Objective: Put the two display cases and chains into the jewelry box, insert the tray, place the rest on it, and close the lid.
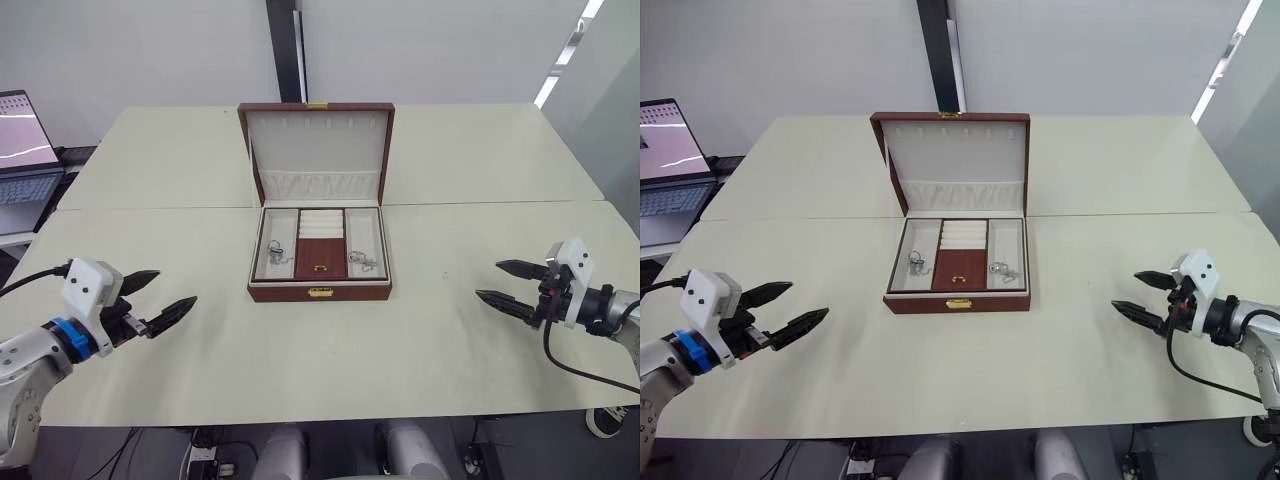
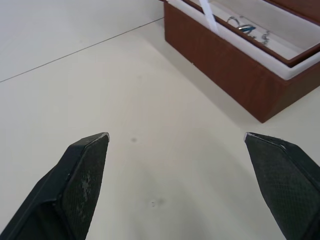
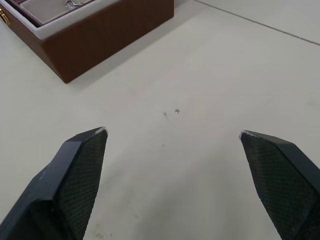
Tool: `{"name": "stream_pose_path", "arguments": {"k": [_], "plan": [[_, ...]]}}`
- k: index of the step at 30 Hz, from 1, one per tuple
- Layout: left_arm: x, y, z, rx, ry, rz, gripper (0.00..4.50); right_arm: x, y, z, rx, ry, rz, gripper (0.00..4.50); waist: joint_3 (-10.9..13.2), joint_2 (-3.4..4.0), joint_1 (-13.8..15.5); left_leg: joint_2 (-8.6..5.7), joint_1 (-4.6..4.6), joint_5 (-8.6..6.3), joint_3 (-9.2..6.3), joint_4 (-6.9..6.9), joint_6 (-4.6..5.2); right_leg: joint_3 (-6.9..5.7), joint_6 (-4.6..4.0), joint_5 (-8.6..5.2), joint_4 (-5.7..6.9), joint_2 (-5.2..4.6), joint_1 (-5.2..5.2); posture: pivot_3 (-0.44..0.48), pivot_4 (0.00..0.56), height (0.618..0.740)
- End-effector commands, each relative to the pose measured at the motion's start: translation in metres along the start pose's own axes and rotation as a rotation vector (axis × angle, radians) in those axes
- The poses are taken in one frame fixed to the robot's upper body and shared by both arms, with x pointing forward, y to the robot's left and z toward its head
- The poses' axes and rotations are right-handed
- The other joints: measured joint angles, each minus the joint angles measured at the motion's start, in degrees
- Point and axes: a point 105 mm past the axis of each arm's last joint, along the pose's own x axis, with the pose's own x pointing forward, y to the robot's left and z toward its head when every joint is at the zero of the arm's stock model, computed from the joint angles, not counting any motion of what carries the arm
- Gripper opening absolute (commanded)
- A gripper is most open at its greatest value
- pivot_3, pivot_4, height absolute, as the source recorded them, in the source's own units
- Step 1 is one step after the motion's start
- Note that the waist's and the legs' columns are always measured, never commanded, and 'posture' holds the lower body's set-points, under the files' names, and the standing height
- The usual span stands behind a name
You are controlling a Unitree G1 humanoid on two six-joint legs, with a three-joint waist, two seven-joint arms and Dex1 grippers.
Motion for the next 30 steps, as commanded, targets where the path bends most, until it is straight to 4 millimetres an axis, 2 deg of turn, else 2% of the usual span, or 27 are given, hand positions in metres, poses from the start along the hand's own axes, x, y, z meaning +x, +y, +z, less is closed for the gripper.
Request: {"name": "stream_pose_path", "arguments": {"k": [1, 9, 18, 22, 25, 30], "plan": [[-0.013, 0.019, 0.005, 0.048, -0.002, 0.058, 4.5, -0.008, -0.007, 0.004, -0.043, -0.023, -0.052, 4.49, 0.0, 0.01, 0.0, 0.0, 0.0, 0.0, 0.0, 0.0, 0.0, -0.01, 0.0, 0.0, 0.0, 0.0, 0.0, 0.0, 0.15, 0.74], [-0.019, 0.032, 0.003, 0.059, 0.004, 0.091, 4.5, -0.008, -0.012, -0.003, -0.037, -0.02, -0.075, 4.49, 0.0, 0.01, 0.1, 0.0, 0.0, 0.0, -0.01, 0.01, 0.0, -0.01, 0.0, 0.0, 0.02, -0.01, 0.0, 0.0, 0.15, 0.74], [-0.018, 0.031, 0.0, 0.055, 0.01, 0.09, 4.5, -0.004, -0.014, 0.003, -0.043, -0.038, -0.077, 4.49, 0.0, 0.02, 0.0, 0.0, 0.01, 0.0, -0.01, 0.01, 0.0, -0.01, 0.0, 0.0, 0.03, -0.02, 0.0, 0.0, 0.15, 0.74], [-0.005, 0.027, 0.004, 0.034, -0.026, 0.096, 4.5, 0.01, -0.008, 0.014, -0.035, -0.082, -0.055, 4.49, 0.0, 0.03, 0.0, 0.0, 0.01, 0.0, 0.01, 0.01, 0.0, 0.0, 0.01, 0.0, 0.04, -0.03, 0.0, 0.0, 0.15, 0.74], [0.018, 0.018, 0.004, 0.007, -0.044, 0.084, 4.5, 0.034, -0.002, 0.028, -0.049, -0.132, -0.04, 4.49, 0.0, 0.03, 0.0, 0.0, 0.02, 0.01, -0.01, 0.04, -0.01, 0.0, 0.02, 0.01, 0.09, -0.04, 0.01, 0.0, 0.15, 0.74], [0.05, 0.007, 0.011, -0.012, -0.087, 0.058, 3.0, 0.067, 0.007, 0.042, -0.063, -0.162, -0.016, 2.86, 0.0, 0.02, 0.1, -0.02, -0.04, 0.01, -0.02, 0.03, -0.02, -0.02, 0.02, 0.01, 0.08, -0.04, -0.05, 0.0, 0.15, 0.74]]}}
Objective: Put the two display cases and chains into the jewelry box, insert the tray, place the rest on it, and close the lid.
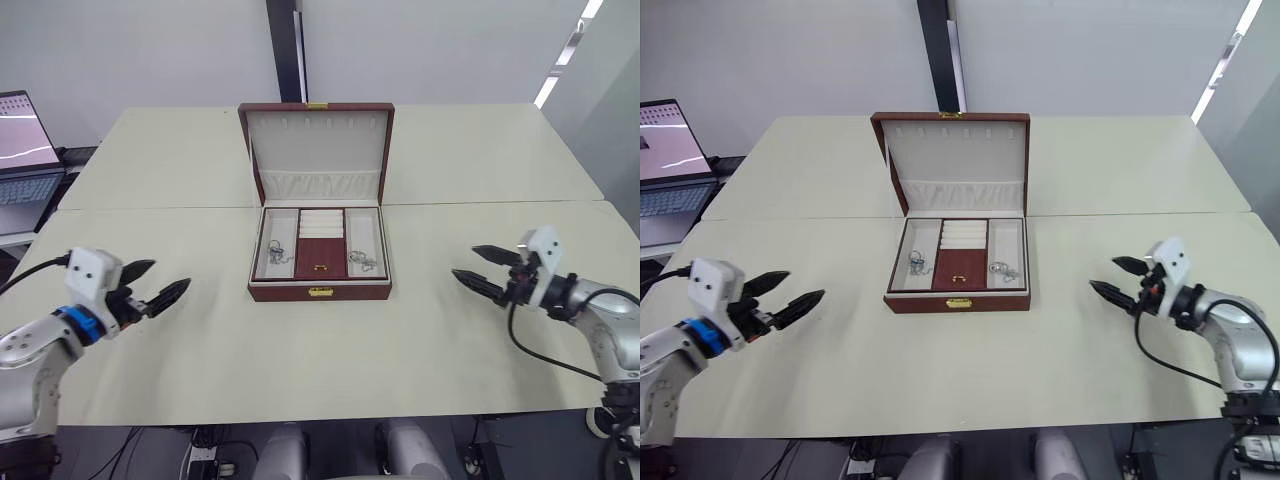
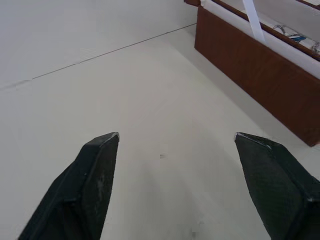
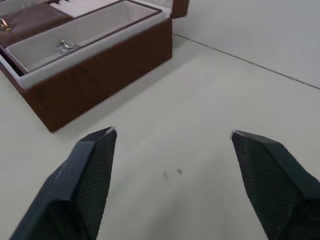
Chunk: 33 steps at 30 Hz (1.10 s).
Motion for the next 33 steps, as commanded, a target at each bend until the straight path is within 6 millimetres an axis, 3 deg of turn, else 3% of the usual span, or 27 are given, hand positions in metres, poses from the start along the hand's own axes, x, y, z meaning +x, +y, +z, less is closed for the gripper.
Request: {"name": "stream_pose_path", "arguments": {"k": [1, 7, 10, 11, 21, 28, 33], "plan": [[0.016, -0.003, 0.012, 0.023, -0.036, 0.0, 2.66, 0.016, 0.002, 0.012, -0.039, -0.018, -0.002, 2.49, 0.0, 0.0, 0.0, -0.01, -0.04, 0.0, 0.0, 0.0, 0.0, 0.0, 0.0, 0.0, -0.01, -0.01, -0.03, 0.0, 0.15, 0.74], [0.049, -0.023, 0.01, -0.003, -0.052, -0.055, 0.72, 0.06, 0.012, 0.021, -0.035, -0.066, 0.021, 0.91, 0.0, 0.0, -0.1, -0.02, -0.02, 0.05, 0.02, 0.02, -0.08, 0.01, 0.0, 0.01, 0.06, -0.01, -0.06, 0.0, 0.15, 0.74], [0.063, -0.032, 0.01, -0.018, -0.059, -0.082, 0.0, 0.076, 0.015, 0.025, -0.038, -0.073, 0.025, 0.19, 0.0, 0.0, -0.1, -0.02, -0.03, 0.06, -0.01, 0.01, -0.09, -0.01, 0.0, 0.01, 0.07, -0.01, -0.1, 0.0, 0.15, 0.74], [0.068, -0.035, 0.01, -0.015, -0.06, -0.09, 0.0, 0.081, 0.018, 0.026, -0.037, -0.075, 0.031, 0.01, 0.0, 0.0, 0.0, -0.02, -0.04, 0.06, 0.0, 0.02, -0.1, -0.01, 0.0, 0.01, 0.07, -0.01, -0.1, 0.0, 0.15, 0.74], [0.082, -0.055, 0.018, -0.039, -0.1, -0.149, 0.0, 0.105, 0.045, 0.027, -0.025, -0.075, 0.138, 0.01, 0.0, 0.0, -0.2, -0.03, -0.05, 0.08, -0.01, 0.02, -0.13, 0.0, 0.0, 0.01, 0.08, -0.02, -0.13, 0.0, 0.15, 0.74], [0.077, -0.07, 0.019, -0.058, -0.095, -0.241, 0.0, 0.105, 0.058, 0.026, -0.008, -0.079, 0.188, 0.01, 0.0, 0.0, -0.5, -0.02, -0.04, 0.08, -0.02, 0.01, -0.13, 0.01, -0.01, 0.01, 0.09, -0.01, -0.13, 0.0, 0.15, 0.74], [0.071, -0.093, 0.018, -0.079, -0.071, -0.348, 0.0, 0.1, 0.073, 0.027, 0.022, -0.084, 0.257, 0.01, 0.0, 0.0, -0.5, -0.03, -0.06, 0.08, -0.04, 0.0, -0.13, 0.01, -0.01, 0.01, 0.07, -0.03, -0.15, 0.0, 0.15, 0.74]]}}
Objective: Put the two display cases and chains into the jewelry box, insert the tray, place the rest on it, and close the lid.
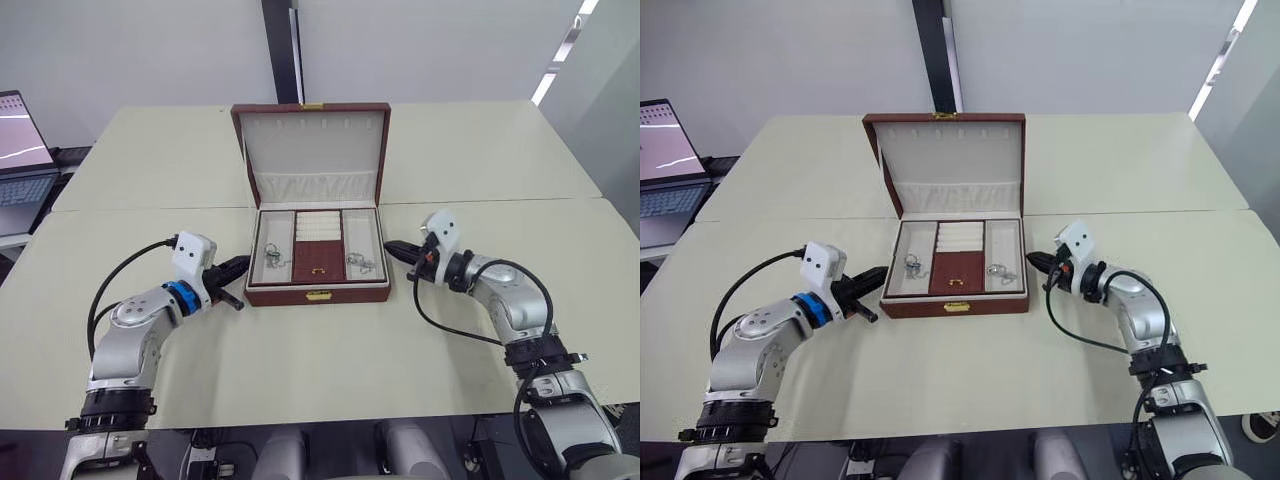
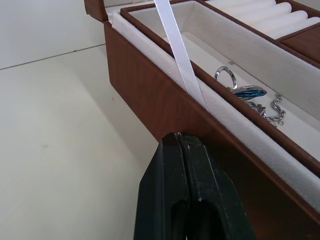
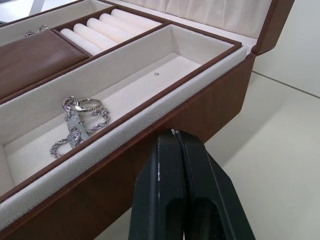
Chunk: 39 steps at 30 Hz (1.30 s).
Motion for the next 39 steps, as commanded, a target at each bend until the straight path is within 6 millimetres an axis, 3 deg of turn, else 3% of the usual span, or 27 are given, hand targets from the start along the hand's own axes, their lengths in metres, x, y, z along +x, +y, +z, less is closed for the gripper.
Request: {"name": "stream_pose_path", "arguments": {"k": [1, 13, 21, 31, 39], "plan": [[0.007, -0.039, 0.011, 0.014, -0.026, -0.187, 0.0, 0.006, 0.033, 0.014, -0.003, -0.056, 0.153, 0.01, 0.0, 0.0, 0.0, 0.0, 0.0, 0.0, -0.01, 0.0, 0.0, 0.0, 0.0, 0.0, 0.0, 0.0, 0.01, 0.0, 0.15, 0.74], [-0.017, -0.072, -0.006, -0.015, 0.064, -0.273, 0.0, -0.021, 0.074, 0.002, 0.051, -0.023, 0.224, 0.01, 0.0, 0.04, 0.0, 0.0, 0.05, -0.01, -0.05, -0.02, 0.01, 0.04, 0.0, -0.01, -0.02, -0.02, 0.05, 0.0, 0.15, 0.74], [-0.027, -0.077, -0.01, -0.049, 0.068, -0.245, 0.0, -0.029, 0.078, -0.001, 0.072, -0.014, 0.196, 0.01, -0.1, 0.04, 0.1, 0.0, 0.11, -0.01, -0.03, -0.01, 0.02, 0.03, 0.0, -0.01, -0.02, -0.01, 0.12, 0.0, 0.15, 0.74], [-0.03, -0.07, -0.009, -0.044, 0.04, -0.215, 0.0, -0.031, 0.069, -0.004, 0.062, -0.002, 0.165, 0.01, -0.1, 0.04, 0.1, -0.01, 0.11, -0.01, 0.03, 0.0, 0.01, 0.01, 0.0, -0.01, -0.02, -0.01, 0.15, 0.0, 0.15, 0.74], [-0.061, -0.038, 0.006, 0.043, -0.113, -0.04, 0.0, -0.053, 0.026, 0.007, 0.033, -0.02, 0.035, 0.01, 0.0, 0.01, 0.0, 0.02, 0.09, -0.01, 0.03, -0.01, 0.01, 0.01, 0.0, -0.01, -0.02, 0.0, 0.11, 0.0, 0.15, 0.74]]}}
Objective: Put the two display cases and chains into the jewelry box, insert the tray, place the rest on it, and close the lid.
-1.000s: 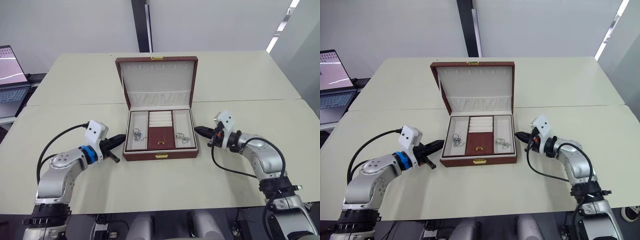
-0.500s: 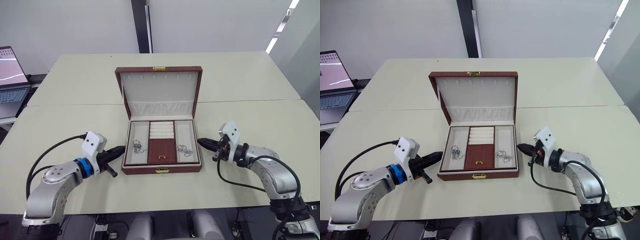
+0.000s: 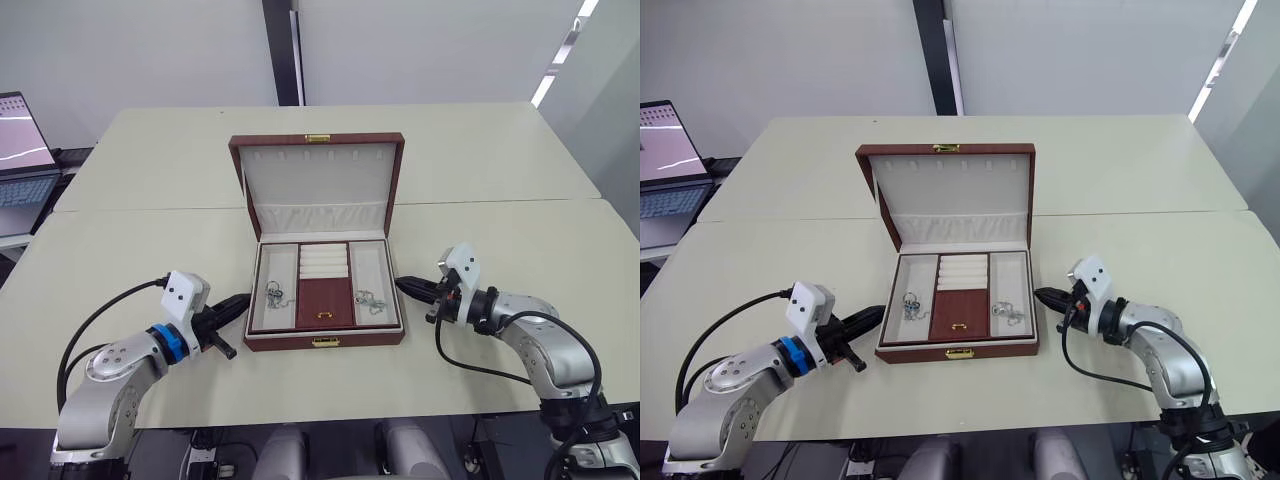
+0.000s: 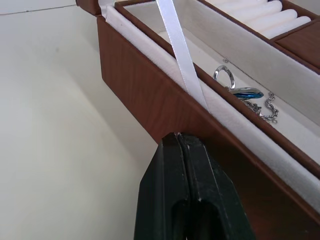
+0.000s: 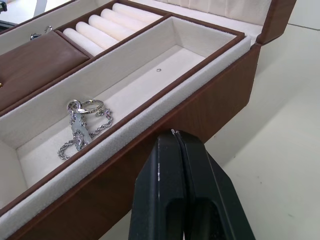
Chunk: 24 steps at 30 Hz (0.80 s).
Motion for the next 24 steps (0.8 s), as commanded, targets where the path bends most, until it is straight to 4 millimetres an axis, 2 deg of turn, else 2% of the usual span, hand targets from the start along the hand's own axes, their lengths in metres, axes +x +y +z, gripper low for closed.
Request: {"name": "stream_pose_path", "arguments": {"k": [1, 4, 11, 15, 19, 24], "plan": [[-0.015, 0.002, 0.028, 0.061, -0.13, 0.024, 0.0, -0.01, -0.013, 0.024, -0.062, -0.069, -0.013, 0.01, 0.0, 0.01, 0.0, 0.0, 0.0, 0.0, 0.01, 0.0, 0.0, 0.0, 0.0, 0.0, 0.0, 0.0, 0.0, 0.0, 0.15, 0.74], [-0.032, 0.0, 0.037, 0.04, -0.194, 0.057, 0.0, -0.015, -0.03, 0.027, -0.088, -0.077, -0.048, 0.01, 0.0, -0.01, 0.2, -0.02, 0.0, 0.0, 0.02, 0.01, 0.0, 0.0, 0.0, 0.0, 0.0, -0.02, 0.03, 0.0, 0.15, 0.74], [-0.063, -0.029, 0.048, 0.034, -0.3, 0.121, 0.0, -0.016, -0.061, 0.037, -0.127, -0.107, -0.081, 0.01, 0.0, -0.04, 0.2, 0.0, 0.0, 0.0, 0.07, 0.03, 0.0, 0.02, 0.0, 0.0, -0.03, -0.03, 0.04, 0.0, 0.15, 0.74], [-0.088, -0.052, 0.051, 0.085, -0.356, 0.205, 0.0, -0.01, -0.089, 0.05, -0.148, -0.139, -0.119, 0.01, 0.0, -0.05, -0.1, -0.02, 0.03, 0.0, 0.15, 0.02, 0.0, 0.07, 0.0, 0.0, -0.05, -0.03, 0.07, 0.0, 0.15, 0.74], [-0.101, -0.066, 0.048, 0.086, -0.38, 0.251, 0.0, -0.005, -0.107, 0.061, -0.17, -0.164, -0.151, 0.01, 0.0, -0.07, 0.0, -0.01, 0.01, 0.0, 0.15, 0.01, 0.01, 0.05, -0.01, 0.0, -0.1, -0.01, 0.07, 0.0, 0.15, 0.74], [-0.106, -0.088, 0.043, 0.097, -0.405, 0.247, 0.0, 0.009, -0.121, 0.075, -0.191, -0.19, -0.178, 0.01, 0.1, -0.1, -0.1, -0.03, 0.01, -0.01, 0.25, 0.03, 0.01, 0.12, -0.01, 0.0, -0.15, -0.01, 0.1, 0.0, 0.15, 0.74]]}}
